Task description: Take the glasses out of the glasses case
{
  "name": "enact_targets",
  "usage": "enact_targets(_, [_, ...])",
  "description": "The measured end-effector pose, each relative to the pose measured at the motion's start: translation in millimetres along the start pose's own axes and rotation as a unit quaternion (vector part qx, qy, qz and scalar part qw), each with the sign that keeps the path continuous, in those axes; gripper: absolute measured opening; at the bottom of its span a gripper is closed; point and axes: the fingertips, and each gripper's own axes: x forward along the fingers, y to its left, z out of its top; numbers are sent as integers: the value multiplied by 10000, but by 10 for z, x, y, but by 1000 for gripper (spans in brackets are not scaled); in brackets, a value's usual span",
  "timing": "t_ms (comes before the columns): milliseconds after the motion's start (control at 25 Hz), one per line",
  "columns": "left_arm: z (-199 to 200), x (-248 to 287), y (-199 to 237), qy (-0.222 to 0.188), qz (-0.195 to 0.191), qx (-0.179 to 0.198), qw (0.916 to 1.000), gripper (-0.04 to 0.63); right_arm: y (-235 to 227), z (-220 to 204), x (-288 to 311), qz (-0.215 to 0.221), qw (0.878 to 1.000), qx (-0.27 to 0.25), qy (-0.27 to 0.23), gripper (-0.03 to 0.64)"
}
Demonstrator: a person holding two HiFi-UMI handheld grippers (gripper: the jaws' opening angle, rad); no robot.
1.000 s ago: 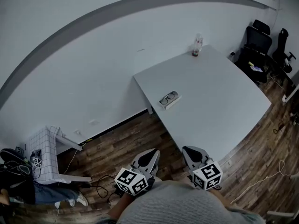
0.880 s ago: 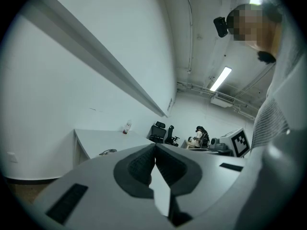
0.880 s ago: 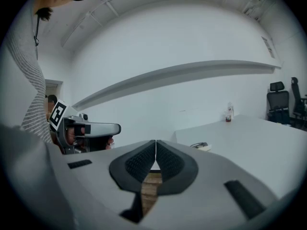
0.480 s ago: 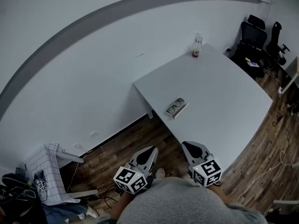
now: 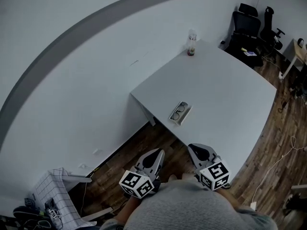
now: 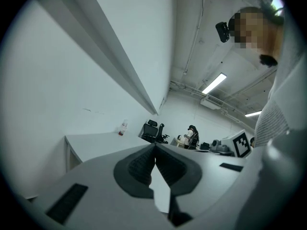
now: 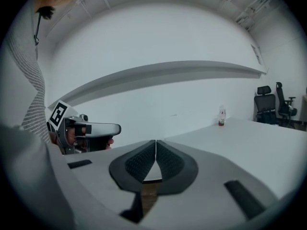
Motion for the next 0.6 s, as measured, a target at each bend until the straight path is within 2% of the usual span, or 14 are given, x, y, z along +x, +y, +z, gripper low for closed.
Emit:
enact_targets(240, [29, 262, -104, 100, -300, -40, 9995, 11, -200, 72, -26, -171, 9999, -11, -2, 14])
enact_targets(600, [24, 595, -258, 220, -476, 21, 9986, 12, -578, 151, -138, -382, 9993, 9, -10, 14])
